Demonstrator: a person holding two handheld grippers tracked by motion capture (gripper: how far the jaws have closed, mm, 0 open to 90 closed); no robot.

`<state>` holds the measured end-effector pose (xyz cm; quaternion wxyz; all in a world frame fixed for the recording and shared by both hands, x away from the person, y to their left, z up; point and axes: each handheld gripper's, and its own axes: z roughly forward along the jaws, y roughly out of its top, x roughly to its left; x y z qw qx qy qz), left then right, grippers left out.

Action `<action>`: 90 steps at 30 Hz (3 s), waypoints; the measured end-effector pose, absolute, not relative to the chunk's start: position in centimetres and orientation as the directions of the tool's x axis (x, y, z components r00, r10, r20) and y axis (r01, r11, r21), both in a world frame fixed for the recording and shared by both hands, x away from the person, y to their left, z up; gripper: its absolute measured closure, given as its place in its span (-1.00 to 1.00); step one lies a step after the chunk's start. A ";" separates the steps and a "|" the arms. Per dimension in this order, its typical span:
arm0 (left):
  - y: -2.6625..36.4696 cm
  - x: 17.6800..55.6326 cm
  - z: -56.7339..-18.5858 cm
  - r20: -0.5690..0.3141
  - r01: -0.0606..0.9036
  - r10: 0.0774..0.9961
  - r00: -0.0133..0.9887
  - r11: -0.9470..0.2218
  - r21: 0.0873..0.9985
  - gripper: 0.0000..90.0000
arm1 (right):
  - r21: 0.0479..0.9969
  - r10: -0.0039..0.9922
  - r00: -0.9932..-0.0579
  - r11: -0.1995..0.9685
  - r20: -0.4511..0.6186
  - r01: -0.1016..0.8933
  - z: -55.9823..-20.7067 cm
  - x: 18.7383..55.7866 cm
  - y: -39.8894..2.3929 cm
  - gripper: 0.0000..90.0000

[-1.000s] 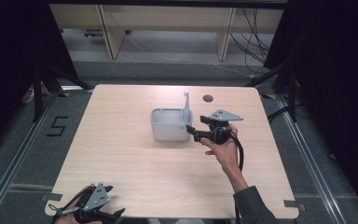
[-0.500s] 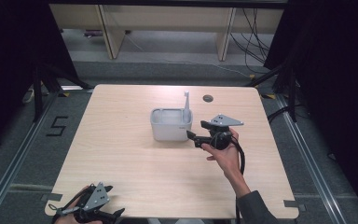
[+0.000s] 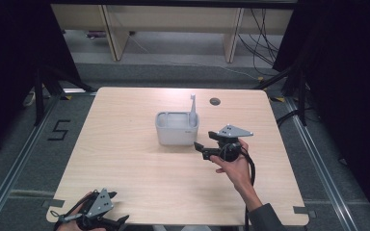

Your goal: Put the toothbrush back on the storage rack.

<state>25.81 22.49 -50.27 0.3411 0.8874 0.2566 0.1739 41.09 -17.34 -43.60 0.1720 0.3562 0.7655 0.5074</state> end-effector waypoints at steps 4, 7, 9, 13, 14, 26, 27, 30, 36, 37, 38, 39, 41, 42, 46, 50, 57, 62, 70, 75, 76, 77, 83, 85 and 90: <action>22.4 25.8 -50.2 0.130 0.335 0.575 0.808 -0.629 0.701 -0.65 | 0.898 0.713 -0.693 0.229 0.108 0.376 -44.0 40.8 -17.4 -0.40; 22.5 25.8 -50.3 0.130 0.340 0.584 0.802 -0.625 0.703 -0.65 | 0.894 0.711 -0.696 0.240 0.103 0.378 -44.3 40.6 -17.3 -0.40; 22.4 25.8 -50.2 0.132 0.335 0.578 0.806 -0.628 0.703 -0.65 | 0.892 0.718 -0.691 0.257 0.081 0.372 -44.5 40.6 -17.3 -0.40; 22.5 25.8 -50.2 0.132 0.340 0.584 0.801 -0.624 0.703 -0.65 | 0.889 0.714 -0.696 0.264 0.081 0.374 -44.9 40.5 -17.2 -0.40; 22.5 25.8 -50.2 0.133 0.337 0.581 0.803 -0.627 0.703 -0.65 | 0.887 0.704 -0.703 0.256 0.102 0.384 -45.0 40.4 -17.1 -0.40; 22.5 25.8 -50.2 0.132 0.337 0.581 0.803 -0.625 0.705 -0.65 | 0.865 0.703 -0.704 0.288 0.100 0.410 -45.9 39.6 -16.8 -0.40; 22.5 25.8 -50.2 0.134 0.334 0.577 0.806 -0.630 0.701 -0.65 | 0.867 0.694 -0.714 0.295 0.093 0.401 -45.9 39.6 -16.9 -0.40; 22.5 25.8 -50.2 0.133 0.337 0.580 0.804 -0.628 0.702 -0.65 | 0.866 0.691 -0.716 0.296 0.096 0.402 -46.0 39.4 -16.9 -0.40; 22.5 25.8 -50.2 0.132 0.338 0.581 0.804 -0.627 0.702 -0.65 | 0.861 0.694 -0.713 0.298 0.101 0.413 -46.3 39.0 -16.8 -0.45; 22.5 25.8 -50.2 0.129 0.336 0.581 0.804 -0.623 0.707 -0.65 | 0.860 0.687 -0.717 0.292 0.115 0.418 -46.4 39.0 -16.8 -0.48; 22.5 25.8 -50.2 0.133 0.336 0.581 0.803 -0.625 0.705 -0.65 | 0.861 0.683 -0.722 0.297 0.110 0.413 -46.5 39.0 -16.8 -0.51; 22.5 25.8 -50.1 0.137 0.332 0.575 0.806 -0.632 0.700 -0.65 | 0.858 0.689 -0.716 0.296 0.114 0.421 -46.5 38.9 -16.8 -0.55; 22.5 25.7 -50.2 0.136 0.335 0.576 0.806 -0.634 0.697 -0.65 | 0.852 0.699 -0.705 0.294 0.117 0.433 -46.5 38.7 -16.6 -0.62; 22.5 25.8 -50.3 0.128 0.338 0.581 0.804 -0.623 0.705 -0.65 | 0.853 0.695 -0.712 0.306 0.103 0.422 -46.5 38.7 -16.6 -0.63; 22.5 25.7 -50.2 0.137 0.332 0.572 0.808 -0.637 0.696 -0.65 | 0.851 0.706 -0.703 0.312 0.090 0.423 -46.6 38.3 -16.7 -0.63; 22.5 25.8 -50.2 0.131 0.337 0.581 0.803 -0.624 0.705 -0.65 | 0.847 0.707 -0.697 0.295 0.118 0.443 -46.9 38.1 -16.8 -0.63; 22.5 25.7 -50.2 0.134 0.335 0.577 0.806 -0.631 0.700 -0.65 | 0.844 0.713 -0.691 0.297 0.115 0.447 -47.1 37.6 -17.3 -0.63; 22.5 25.8 -50.2 0.130 0.339 0.581 0.803 -0.625 0.703 -0.65 | 0.845 0.713 -0.696 0.319 0.085 0.429 -47.0 37.4 -17.5 -0.63; 22.5 25.7 -50.2 0.135 0.338 0.579 0.804 -0.632 0.697 -0.65 | 0.836 0.710 -0.697 0.320 0.099 0.445 -47.3 36.4 -17.7 -0.63; 22.5 25.7 -50.2 0.137 0.336 0.579 0.804 -0.632 0.699 -0.65 | 0.834 0.705 -0.703 0.331 0.092 0.441 -47.5 35.9 -17.9 -0.63; 22.5 25.7 -50.2 0.136 0.338 0.579 0.804 -0.633 0.697 -0.65 | 0.829 0.704 -0.701 0.323 0.111 0.456 -47.5 35.7 -17.9 -0.63; 22.5 25.7 -50.3 0.132 0.342 0.584 0.801 -0.626 0.701 -0.65 | 0.829 0.704 -0.704 0.333 0.099 0.450 -47.4 35.7 -18.0 -0.63; 22.5 25.7 -50.3 0.131 0.342 0.585 0.800 -0.625 0.701 -0.65 | 0.822 0.704 -0.704 0.347 0.090 0.452 -47.7 35.1 -18.5 -0.61; 22.5 25.8 -50.2 0.134 0.339 0.584 0.801 -0.626 0.702 -0.65 | 0.822 0.698 -0.713 0.363 0.073 0.439 -47.8 35.0 -18.6 -0.61; 22.5 25.8 -50.2 0.136 0.338 0.583 0.801 -0.628 0.701 -0.65 | 0.813 0.693 -0.716 0.370 0.080 0.449 -48.0 34.6 -18.8 -0.61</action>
